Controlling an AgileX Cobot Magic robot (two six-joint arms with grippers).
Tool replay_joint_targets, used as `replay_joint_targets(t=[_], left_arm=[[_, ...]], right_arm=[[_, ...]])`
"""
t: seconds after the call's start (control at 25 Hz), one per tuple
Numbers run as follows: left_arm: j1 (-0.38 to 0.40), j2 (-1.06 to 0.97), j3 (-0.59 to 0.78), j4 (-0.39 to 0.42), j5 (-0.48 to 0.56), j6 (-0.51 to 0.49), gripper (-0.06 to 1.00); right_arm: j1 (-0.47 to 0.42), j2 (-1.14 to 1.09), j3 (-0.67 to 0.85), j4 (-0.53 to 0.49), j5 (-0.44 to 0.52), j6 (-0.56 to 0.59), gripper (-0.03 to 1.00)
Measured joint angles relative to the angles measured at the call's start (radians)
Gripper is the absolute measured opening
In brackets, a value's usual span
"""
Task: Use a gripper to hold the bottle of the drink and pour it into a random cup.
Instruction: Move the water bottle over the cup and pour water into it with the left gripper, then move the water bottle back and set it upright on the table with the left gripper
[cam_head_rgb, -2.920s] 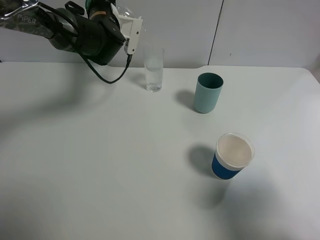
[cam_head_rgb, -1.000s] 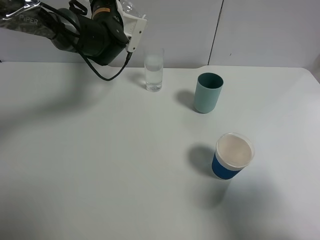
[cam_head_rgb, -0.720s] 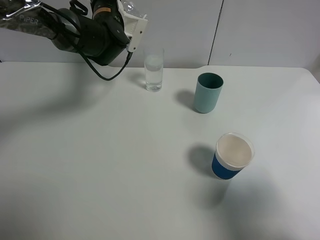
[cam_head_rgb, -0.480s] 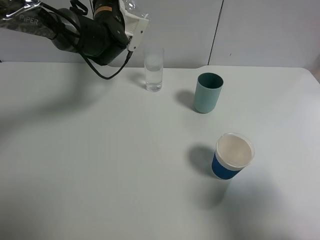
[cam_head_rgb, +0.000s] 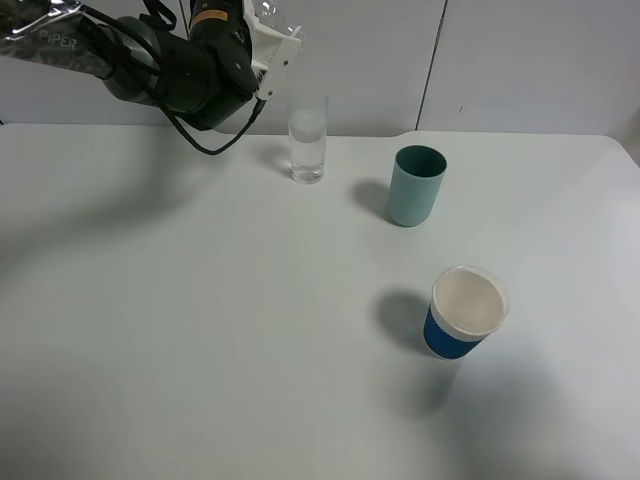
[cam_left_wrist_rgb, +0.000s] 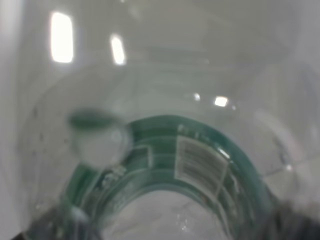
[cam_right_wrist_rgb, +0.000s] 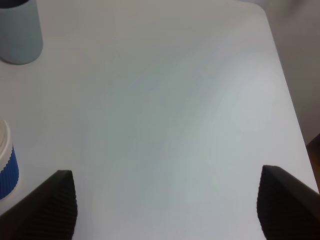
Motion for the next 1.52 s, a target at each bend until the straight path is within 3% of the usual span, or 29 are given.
replay_joint_targets(t=[0.2,0.76,1.0,1.12,1.24,1.36,1.52], left_arm=[[0.000,0.000,0.024,-0.027,0.006,-0.080,0.54],[0.000,-0.113,0.038,-0.301,0.219,-0.357,0.54],[0.000,-0.231,0.042,-0.329,0.370,-0.600,0.54],[0.000,-0.279,0.070,-0.275,0.513,-0.812,0.54],[0.006,-0.310,0.086,-0.157,0.751,-1.092,0.54],[0.011,-0.330,0.091,0.022,0.954,-1.401,0.54],[0.011,-0.366,0.092,0.302,1.106,-1.778,0.54]], right_arm=[[0.000,0.000,0.000,0.000,0.000,0.000,0.74],[0.000,0.000,0.000,0.000,0.000,0.000,0.74],[0.000,0.000,0.000,0.000,-0.001,0.000,0.74],[0.000,0.000,0.000,0.000,-0.001,0.000,0.74],[0.000,0.000,0.000,0.000,-0.002,0.000,0.74],[0.000,0.000,0.000,0.000,-0.002,0.000,0.74],[0.000,0.000,0.000,0.000,-0.002,0.000,0.74]])
